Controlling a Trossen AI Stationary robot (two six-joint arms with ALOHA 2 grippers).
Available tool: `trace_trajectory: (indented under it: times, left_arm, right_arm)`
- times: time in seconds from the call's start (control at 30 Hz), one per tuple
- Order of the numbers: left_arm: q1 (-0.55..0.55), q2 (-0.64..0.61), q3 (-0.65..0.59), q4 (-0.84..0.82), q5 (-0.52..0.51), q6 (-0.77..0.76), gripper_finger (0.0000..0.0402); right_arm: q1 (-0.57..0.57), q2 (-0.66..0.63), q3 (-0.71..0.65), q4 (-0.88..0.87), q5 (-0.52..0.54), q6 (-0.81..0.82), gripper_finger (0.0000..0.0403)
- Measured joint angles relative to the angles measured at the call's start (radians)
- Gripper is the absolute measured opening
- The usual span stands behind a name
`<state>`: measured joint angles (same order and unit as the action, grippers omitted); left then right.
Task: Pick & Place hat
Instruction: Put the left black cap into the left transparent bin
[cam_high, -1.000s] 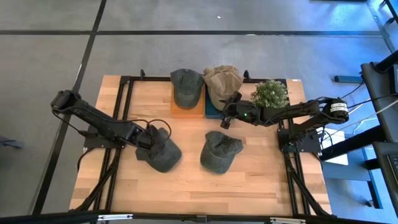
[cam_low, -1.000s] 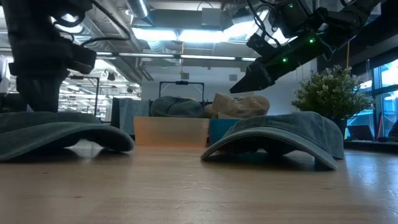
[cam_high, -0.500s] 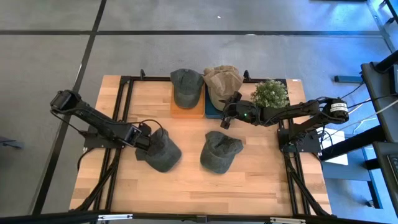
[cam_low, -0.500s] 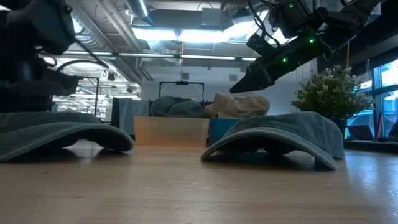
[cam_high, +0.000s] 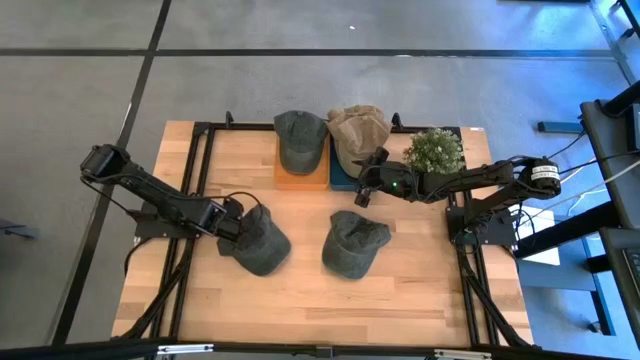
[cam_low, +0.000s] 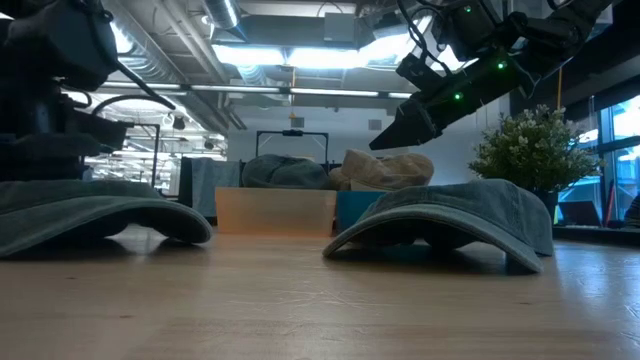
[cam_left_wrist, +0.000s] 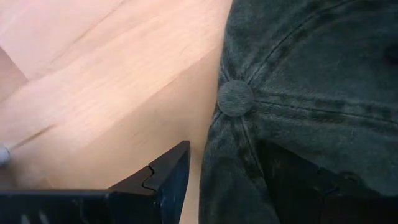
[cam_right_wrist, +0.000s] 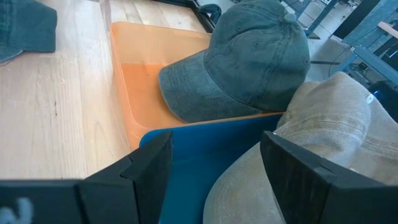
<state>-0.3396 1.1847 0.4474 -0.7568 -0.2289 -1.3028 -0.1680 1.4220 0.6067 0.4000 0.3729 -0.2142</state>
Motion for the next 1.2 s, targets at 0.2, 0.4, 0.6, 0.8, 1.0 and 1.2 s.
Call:
trace_trajectory:
  times: [0.2,0.4,0.6,0.8,1.0,1.2]
  left_arm:
    - [0.000,0.001,0.000,0.007,-0.008,0.019,0.0163]
    - [0.000,0.001,-0.001,0.007,-0.023,0.041,0.0098]
    - [0.000,0.001,-0.001,0.008,-0.046,0.124,0.0028]
    - [0.001,0.003,-0.004,0.084,-0.114,0.187,0.0007]
    - [0.001,0.003,0.055,0.099,-0.136,0.294,0.0005]
    - [0.010,0.003,0.183,0.092,-0.205,0.461,0.0004]
  right_arm:
    - [0.000,0.000,0.000,0.000,0.000,0.000,0.0243]
    - [0.000,0.000,0.000,0.000,0.000,0.000,0.0243]
    - [0.000,0.000,0.000,0.000,0.000,-0.001,0.0243]
    - [0.000,0.000,0.000,0.000,0.000,-0.001,0.0243]
    - [0.000,0.000,0.000,0.000,0.000,0.000,0.0243]
    - [0.000,0.000,0.000,0.000,0.000,0.000,0.0243]
